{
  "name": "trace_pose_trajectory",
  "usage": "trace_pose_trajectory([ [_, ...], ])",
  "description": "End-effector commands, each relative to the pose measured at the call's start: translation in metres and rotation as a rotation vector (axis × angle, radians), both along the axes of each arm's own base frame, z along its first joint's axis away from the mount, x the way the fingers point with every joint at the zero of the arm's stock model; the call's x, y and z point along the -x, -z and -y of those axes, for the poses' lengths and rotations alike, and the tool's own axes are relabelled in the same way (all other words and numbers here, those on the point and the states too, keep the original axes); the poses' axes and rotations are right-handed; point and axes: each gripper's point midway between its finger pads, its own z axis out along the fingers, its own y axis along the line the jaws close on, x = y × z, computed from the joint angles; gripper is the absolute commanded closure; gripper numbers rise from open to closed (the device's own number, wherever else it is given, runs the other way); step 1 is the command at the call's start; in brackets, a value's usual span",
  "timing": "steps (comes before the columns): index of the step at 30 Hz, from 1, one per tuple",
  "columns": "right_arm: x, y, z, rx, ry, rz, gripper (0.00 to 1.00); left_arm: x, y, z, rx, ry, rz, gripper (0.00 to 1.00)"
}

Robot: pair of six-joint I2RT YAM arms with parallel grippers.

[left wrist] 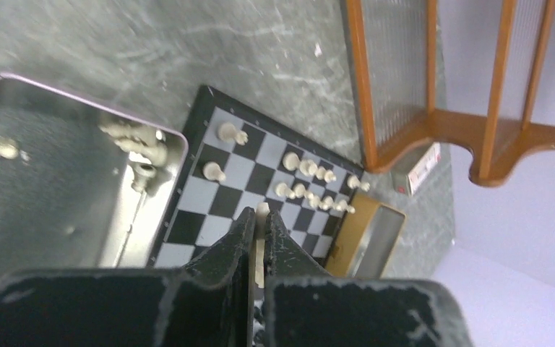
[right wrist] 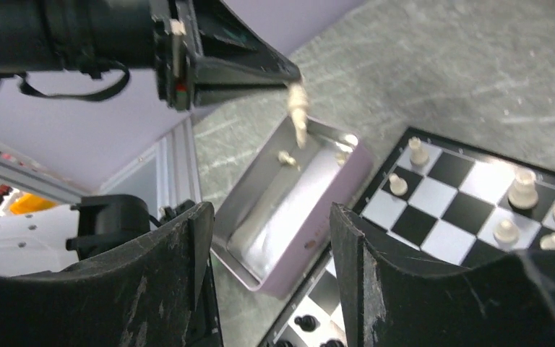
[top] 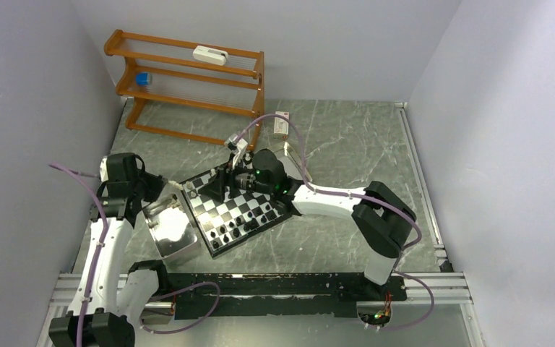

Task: Set up the chess pieces on the board
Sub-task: Pick up the chess piece from the storage box.

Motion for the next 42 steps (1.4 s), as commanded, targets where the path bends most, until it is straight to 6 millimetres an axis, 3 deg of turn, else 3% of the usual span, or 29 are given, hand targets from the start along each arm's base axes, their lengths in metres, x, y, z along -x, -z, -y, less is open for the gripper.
trace_pose_trajectory([
  [1, -0.007, -0.037, -0.012, -0.204, 0.028, 0.087, 0.39, -0.005, -0.025, 0.035, 0.159, 0.085, 0.055, 0.95],
  [6, -0.013, -0.030, -0.016, -0.255, 0.048, 0.125, 0.48, -0.008, -0.039, 0.046, 0.195, 0.120, 0.076, 0.95],
  [15, -0.020, -0.023, -0.024, -0.285, 0.093, 0.126, 0.52, -0.008, -0.043, 0.061, 0.260, 0.155, 0.076, 0.95],
  [35, -0.027, -0.004, -0.037, -0.218, 0.141, 0.092, 0.53, -0.012, -0.045, 0.061, 0.261, 0.148, 0.079, 0.95],
  [42, -0.025, -0.003, -0.039, -0.219, 0.129, 0.083, 0.63, -0.012, -0.043, 0.062, 0.265, 0.147, 0.082, 0.95],
])
